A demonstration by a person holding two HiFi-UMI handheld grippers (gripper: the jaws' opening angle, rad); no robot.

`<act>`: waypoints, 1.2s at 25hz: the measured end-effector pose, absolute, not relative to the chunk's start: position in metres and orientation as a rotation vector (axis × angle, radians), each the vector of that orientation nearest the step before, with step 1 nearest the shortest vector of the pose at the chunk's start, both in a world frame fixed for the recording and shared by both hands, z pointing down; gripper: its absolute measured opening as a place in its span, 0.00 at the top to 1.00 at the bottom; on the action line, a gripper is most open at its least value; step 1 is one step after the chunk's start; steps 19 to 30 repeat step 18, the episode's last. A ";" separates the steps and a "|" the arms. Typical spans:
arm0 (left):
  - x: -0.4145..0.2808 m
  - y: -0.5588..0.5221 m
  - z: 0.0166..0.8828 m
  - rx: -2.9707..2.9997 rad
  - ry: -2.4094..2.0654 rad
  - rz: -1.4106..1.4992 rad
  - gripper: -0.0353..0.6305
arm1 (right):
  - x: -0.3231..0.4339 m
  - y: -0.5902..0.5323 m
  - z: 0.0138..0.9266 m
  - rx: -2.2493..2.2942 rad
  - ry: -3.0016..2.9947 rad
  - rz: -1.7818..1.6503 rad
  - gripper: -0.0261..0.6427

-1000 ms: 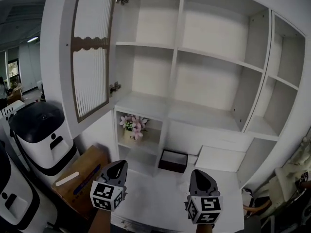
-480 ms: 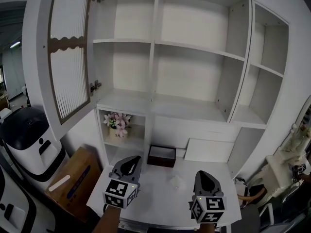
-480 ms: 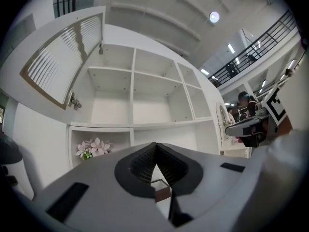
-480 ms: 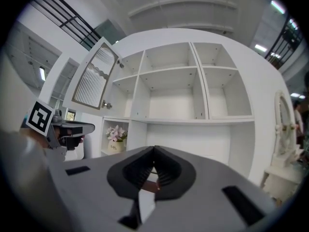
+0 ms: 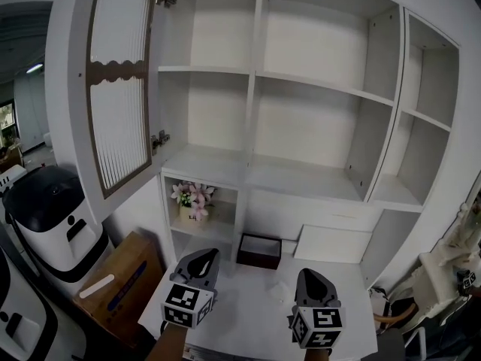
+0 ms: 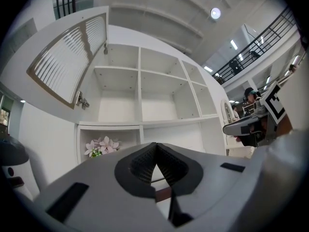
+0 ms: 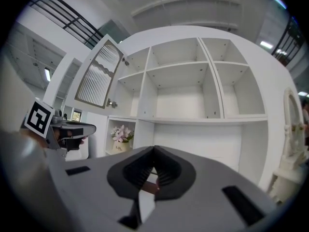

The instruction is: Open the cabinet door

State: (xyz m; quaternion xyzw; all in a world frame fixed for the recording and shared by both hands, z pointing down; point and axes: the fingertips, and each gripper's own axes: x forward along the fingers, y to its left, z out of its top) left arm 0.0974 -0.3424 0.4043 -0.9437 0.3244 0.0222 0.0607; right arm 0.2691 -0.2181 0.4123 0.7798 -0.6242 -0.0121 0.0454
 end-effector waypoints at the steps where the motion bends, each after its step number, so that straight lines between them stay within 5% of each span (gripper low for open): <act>1: 0.095 -0.343 0.403 -2.857 0.984 0.073 0.93 | 0.268 -0.220 0.412 2.380 -1.908 -0.035 0.93; 30: 0.085 -0.352 0.402 -2.856 0.972 0.081 0.94 | 0.259 -0.242 0.410 2.348 -1.949 -0.040 0.93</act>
